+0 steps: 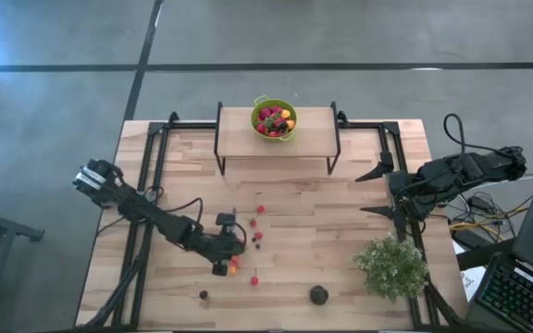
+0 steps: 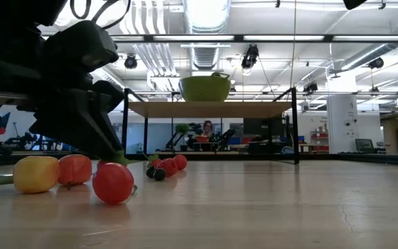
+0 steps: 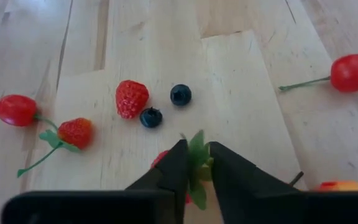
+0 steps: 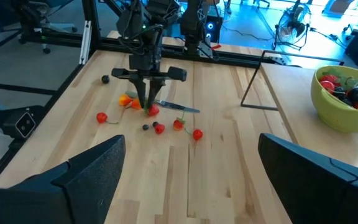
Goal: Pick & Place Fruit
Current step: Put the strawberry into the green colander on the shelf
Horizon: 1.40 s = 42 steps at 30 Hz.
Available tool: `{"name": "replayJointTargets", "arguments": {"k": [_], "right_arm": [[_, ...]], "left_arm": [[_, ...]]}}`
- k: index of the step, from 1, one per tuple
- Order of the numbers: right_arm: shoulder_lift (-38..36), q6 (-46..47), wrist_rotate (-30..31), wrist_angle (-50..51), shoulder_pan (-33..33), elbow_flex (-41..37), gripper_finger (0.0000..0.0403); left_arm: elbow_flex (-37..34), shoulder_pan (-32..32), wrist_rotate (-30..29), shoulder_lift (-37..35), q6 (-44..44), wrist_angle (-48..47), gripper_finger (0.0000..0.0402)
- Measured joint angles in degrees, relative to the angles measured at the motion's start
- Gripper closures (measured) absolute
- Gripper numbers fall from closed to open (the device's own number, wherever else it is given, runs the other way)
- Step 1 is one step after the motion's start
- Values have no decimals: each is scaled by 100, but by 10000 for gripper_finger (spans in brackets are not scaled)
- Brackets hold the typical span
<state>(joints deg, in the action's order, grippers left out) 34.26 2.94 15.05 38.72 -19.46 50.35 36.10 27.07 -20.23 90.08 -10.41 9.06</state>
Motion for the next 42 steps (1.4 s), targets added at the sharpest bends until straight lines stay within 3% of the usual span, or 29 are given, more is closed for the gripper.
{"name": "replayJointTargets", "arguments": {"k": [6, 18, 24, 35, 42], "right_arm": [[2, 0, 0, 0, 0, 0, 39], [4, 0, 0, 0, -2, 0, 40], [9, 0, 0, 0, -2, 0, 40], [6, 0, 2, 0, -2, 0, 40], [6, 0, 0, 0, -1, 0, 39]], "left_arm": [[0, 0, -4, -16, 4, -2, 391], [15, -26, -110, -724, 9, -23, 395], [352, -180, -675, -1229, 187, -4, 397], [1403, -927, -715, -1353, 1339, -5, 395], [1780, -1722, -712, -1353, 1728, -14, 397]]}}
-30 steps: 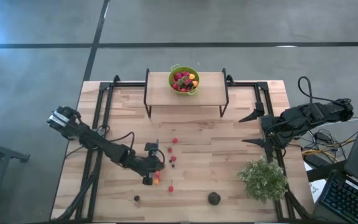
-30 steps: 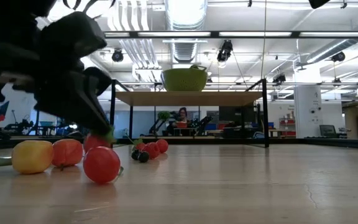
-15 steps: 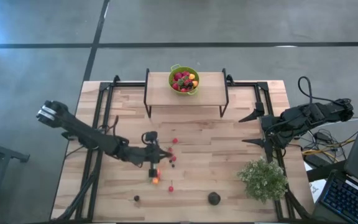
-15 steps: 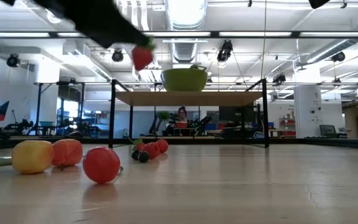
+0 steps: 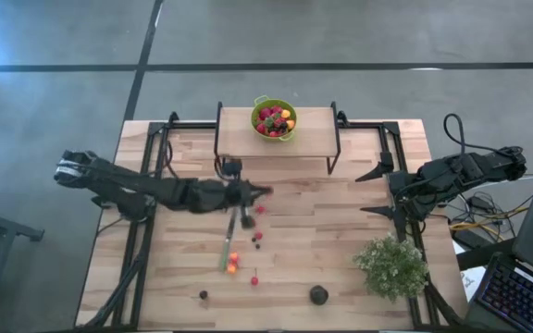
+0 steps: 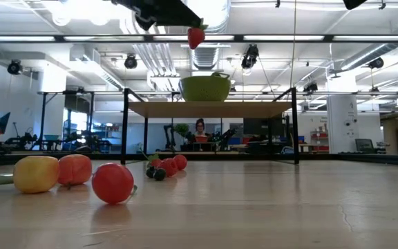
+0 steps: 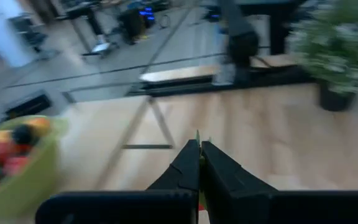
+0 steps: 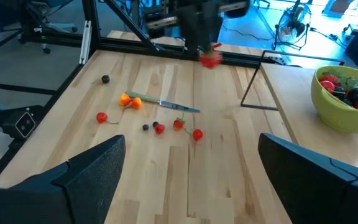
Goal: Pick & Place Fruit
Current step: Put the strawberry into the green colander on the shelf
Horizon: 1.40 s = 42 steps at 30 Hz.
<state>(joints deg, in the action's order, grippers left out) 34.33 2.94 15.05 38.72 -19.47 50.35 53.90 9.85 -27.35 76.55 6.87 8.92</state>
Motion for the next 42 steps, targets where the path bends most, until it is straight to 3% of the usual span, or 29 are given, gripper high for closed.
{"name": "replayJointTargets", "arguments": {"k": [9, 21, 42], "right_arm": [[0, 0, 0, 0, -1, 0, 40], [-4, 0, 0, 0, 0, 0, 40], [2, 0, 1, -1, 1, 0, 40]], "left_arm": [[497, -1297, 277, 0, 91, 260, 397], [593, -2748, 684, 2, 32, 504, 397], [617, -3257, 953, 688, 22, 908, 397]]}}
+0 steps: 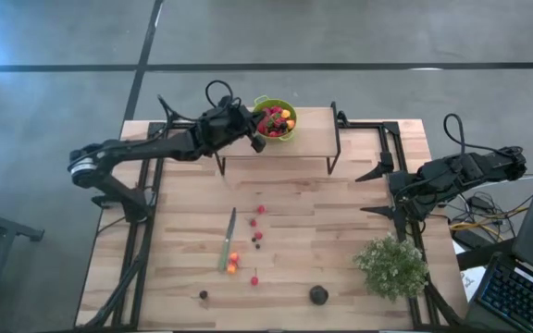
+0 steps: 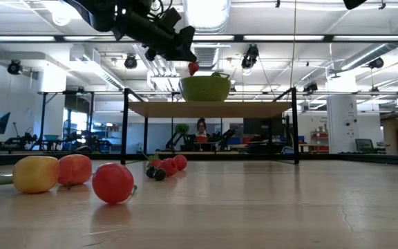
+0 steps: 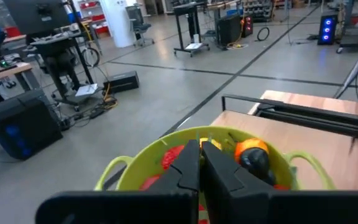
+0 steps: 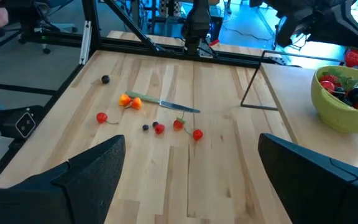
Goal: Pick & Place Fruit
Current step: Put the strawberry into the green colander on the shelf
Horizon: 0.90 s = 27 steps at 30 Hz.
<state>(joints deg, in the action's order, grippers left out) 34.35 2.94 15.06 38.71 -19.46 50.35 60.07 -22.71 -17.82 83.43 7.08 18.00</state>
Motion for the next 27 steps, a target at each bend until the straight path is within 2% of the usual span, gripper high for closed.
{"name": "replayJointTargets", "arguments": {"k": [11, 22, 27], "right_arm": [[-1, 0, -1, -1, 0, 0, 40], [-2, 0, -1, -1, 0, 0, 40], [-2, 0, -1, 1, -2, 0, 40]], "left_arm": [[-27, -88, -11, 106, -54, -207, 387], [-15, -91, -21, 67, 105, -244, 255], [23, -57, -14, -155, 195, -265, 224]]}}
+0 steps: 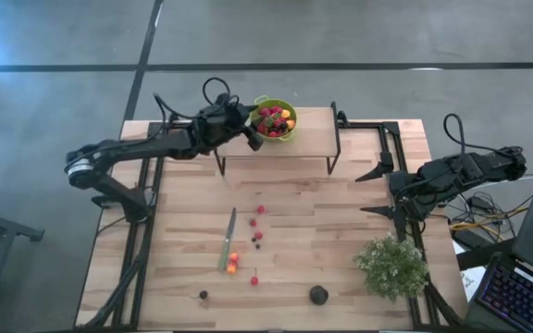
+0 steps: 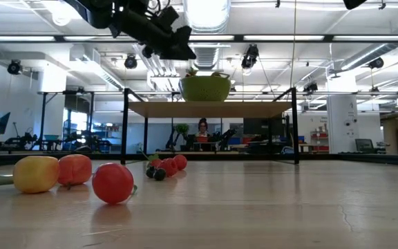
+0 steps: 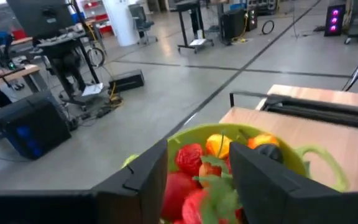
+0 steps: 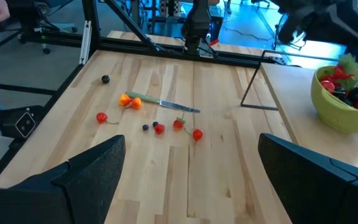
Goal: Pick & Place Fruit
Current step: Put the strawberry into the green colander on the shelf
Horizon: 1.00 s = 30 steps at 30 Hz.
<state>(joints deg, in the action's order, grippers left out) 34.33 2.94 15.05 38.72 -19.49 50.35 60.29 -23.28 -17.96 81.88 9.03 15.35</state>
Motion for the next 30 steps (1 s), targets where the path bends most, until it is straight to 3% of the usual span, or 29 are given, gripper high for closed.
{"name": "replayJointTargets", "arguments": {"k": [6, 19, 23, 30], "right_arm": [[0, 0, 0, -2, 2, 0, 40], [-4, 0, 0, 0, 2, 0, 39], [-4, 0, 0, -2, 2, 0, 40], [-4, 0, 0, 0, 2, 0, 39]], "left_arm": [[135, 290, 99, -262, -155, -632, 224], [128, 1697, -66, -358, -734, -2469, 244], [-66, 2151, -413, -358, -762, -2558, 254], [-232, 2636, -457, -357, -815, -2710, 264]]}}
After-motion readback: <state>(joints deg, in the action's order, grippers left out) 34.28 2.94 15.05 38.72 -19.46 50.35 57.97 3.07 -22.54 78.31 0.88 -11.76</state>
